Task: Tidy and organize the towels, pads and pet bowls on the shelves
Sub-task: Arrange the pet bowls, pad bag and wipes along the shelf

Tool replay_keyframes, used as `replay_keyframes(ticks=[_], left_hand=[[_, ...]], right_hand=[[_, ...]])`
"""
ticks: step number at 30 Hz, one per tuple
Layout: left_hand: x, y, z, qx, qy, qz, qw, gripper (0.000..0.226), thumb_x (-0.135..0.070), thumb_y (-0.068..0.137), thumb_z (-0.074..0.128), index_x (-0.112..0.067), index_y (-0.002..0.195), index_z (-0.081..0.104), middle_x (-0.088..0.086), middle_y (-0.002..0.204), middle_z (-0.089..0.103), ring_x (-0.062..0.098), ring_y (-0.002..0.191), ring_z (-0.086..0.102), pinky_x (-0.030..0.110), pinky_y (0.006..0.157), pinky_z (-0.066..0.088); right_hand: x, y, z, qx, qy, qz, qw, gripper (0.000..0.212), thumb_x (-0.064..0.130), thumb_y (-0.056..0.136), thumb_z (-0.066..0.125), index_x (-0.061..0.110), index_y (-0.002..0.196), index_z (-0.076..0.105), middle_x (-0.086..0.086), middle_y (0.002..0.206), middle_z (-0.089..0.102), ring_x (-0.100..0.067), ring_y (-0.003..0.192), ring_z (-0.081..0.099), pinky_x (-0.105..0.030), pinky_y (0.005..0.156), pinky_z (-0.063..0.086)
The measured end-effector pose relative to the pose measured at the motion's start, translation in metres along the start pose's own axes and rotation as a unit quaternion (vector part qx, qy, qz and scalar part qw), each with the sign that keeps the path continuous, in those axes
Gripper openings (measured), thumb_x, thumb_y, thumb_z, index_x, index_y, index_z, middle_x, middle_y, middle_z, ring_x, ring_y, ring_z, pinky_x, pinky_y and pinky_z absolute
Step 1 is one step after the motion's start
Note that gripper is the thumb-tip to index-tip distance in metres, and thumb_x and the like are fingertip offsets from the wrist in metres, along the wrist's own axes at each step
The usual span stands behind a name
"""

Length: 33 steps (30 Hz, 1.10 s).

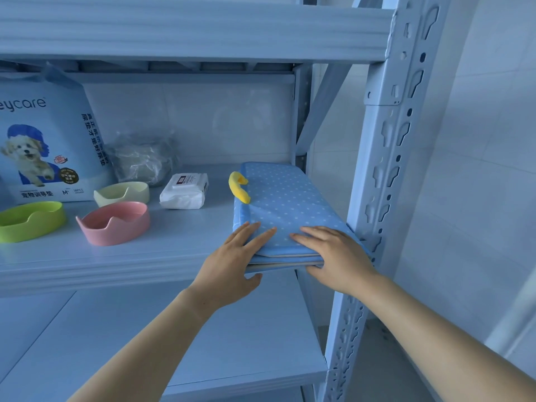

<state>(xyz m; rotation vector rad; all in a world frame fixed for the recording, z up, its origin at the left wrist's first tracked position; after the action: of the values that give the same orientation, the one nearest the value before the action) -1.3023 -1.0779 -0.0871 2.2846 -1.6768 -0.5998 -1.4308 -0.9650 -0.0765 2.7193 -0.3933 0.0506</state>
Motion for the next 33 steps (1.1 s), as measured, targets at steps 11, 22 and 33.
replay_keyframes(ticks=[11, 22, 33], left_hand=[[-0.008, -0.002, 0.004, -0.052, -0.005, 0.027, 0.998, 0.064, -0.017, 0.078, 0.062, -0.038, 0.135, 0.04, -0.005, 0.139, 0.039, 0.015, 0.132, 0.03, 0.038, 0.083, 0.053], [-0.01, -0.009, -0.018, -0.071, -0.056, 0.018, 0.996, 0.062, -0.057, 0.077, 0.042, -0.04, 0.137, 0.035, -0.011, 0.14, 0.035, 0.006, 0.131, 0.028, 0.021, 0.096, 0.037], [0.067, -0.05, -0.075, -0.115, -0.062, -0.061, 0.99, 0.043, -0.046, 0.089, 0.05, -0.036, 0.131, 0.046, -0.015, 0.132, 0.045, 0.004, 0.092, 0.047, 0.02, 0.072, 0.039]], right_hand=[[-0.002, -0.004, 0.004, 0.008, 0.009, 0.004, 1.0, 0.062, 0.027, 0.084, 0.06, 0.039, 0.139, 0.035, 0.011, 0.148, 0.032, -0.01, 0.137, 0.027, -0.026, 0.11, 0.02], [0.023, 0.001, -0.009, -0.004, 0.107, -0.013, 0.994, 0.056, 0.06, 0.083, 0.05, 0.035, 0.133, 0.046, 0.016, 0.144, 0.036, -0.002, 0.133, 0.029, -0.026, 0.108, 0.028], [0.116, 0.053, 0.0, -0.054, 0.154, -0.071, 0.984, 0.035, 0.042, 0.091, 0.051, 0.028, 0.122, 0.057, 0.015, 0.127, 0.052, -0.007, 0.118, 0.047, -0.032, 0.091, 0.045]])
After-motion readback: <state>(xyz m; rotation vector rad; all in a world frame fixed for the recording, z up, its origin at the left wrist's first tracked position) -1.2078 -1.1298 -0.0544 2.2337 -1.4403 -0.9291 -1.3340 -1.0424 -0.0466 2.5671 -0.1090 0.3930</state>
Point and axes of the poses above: each hand's wrist, its own y-axis towards the middle knuckle, its own z-axis out of the palm, x = y × z, the point moved 7 cm from there along y, towards the middle knuckle
